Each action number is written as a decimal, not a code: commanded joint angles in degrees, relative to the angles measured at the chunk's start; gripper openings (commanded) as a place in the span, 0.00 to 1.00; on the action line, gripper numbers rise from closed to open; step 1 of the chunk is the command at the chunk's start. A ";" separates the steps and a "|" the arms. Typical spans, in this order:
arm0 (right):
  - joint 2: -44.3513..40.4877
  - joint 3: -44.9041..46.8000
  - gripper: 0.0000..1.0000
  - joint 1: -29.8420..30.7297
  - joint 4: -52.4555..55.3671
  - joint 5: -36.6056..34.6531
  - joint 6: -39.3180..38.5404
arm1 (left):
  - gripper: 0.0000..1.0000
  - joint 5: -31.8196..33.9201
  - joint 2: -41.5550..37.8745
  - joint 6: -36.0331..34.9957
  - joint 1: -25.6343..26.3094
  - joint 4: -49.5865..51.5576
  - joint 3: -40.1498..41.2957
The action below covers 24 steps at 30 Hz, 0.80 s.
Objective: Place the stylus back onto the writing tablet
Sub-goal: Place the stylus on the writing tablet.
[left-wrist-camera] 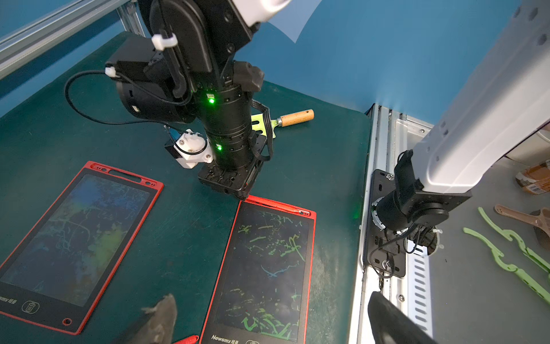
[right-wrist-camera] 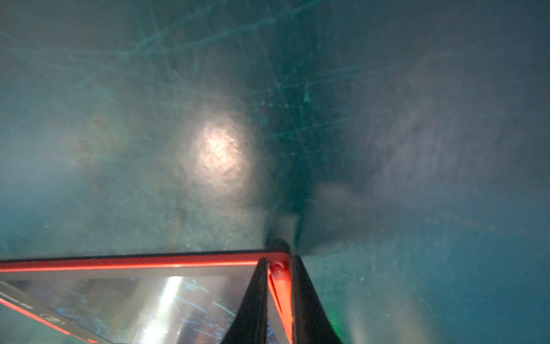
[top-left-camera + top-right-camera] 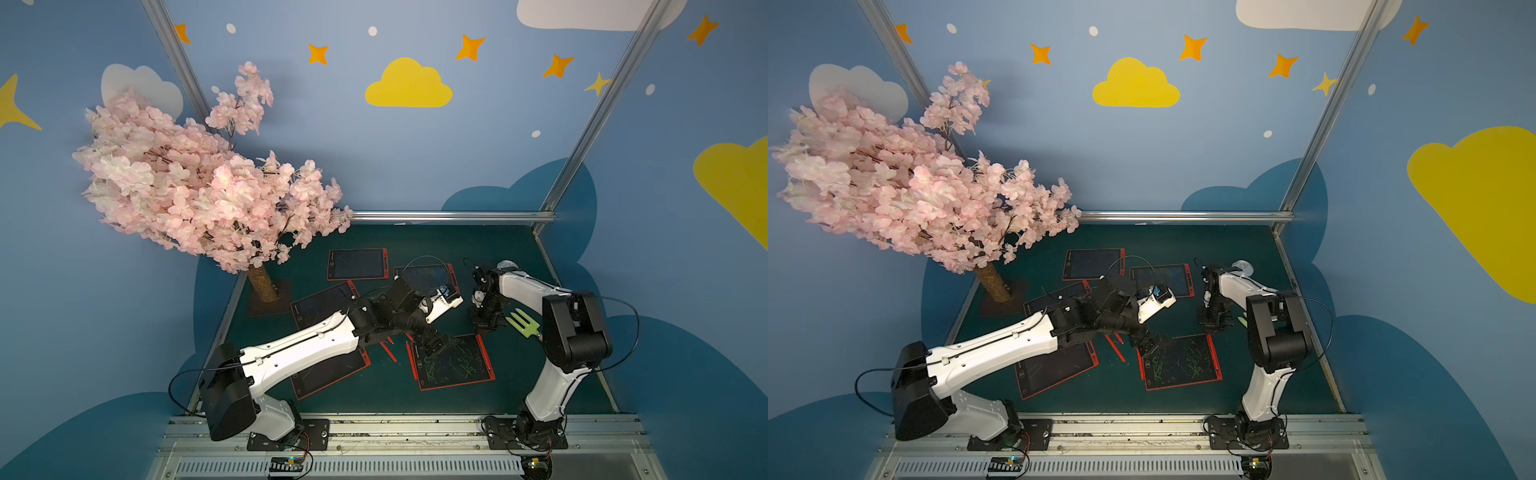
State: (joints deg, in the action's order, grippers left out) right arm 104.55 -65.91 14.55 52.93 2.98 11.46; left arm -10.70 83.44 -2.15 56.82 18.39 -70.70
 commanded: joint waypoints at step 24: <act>-1.32 -0.36 0.10 4.25 2.68 -5.66 -2.04 | 0.99 -1.20 -0.43 -0.11 0.39 0.28 -0.31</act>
State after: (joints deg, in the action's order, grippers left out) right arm 104.66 -66.43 18.17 53.74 -1.50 10.24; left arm -10.81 83.44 -2.13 56.82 18.41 -70.70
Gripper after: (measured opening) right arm 0.100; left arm 0.994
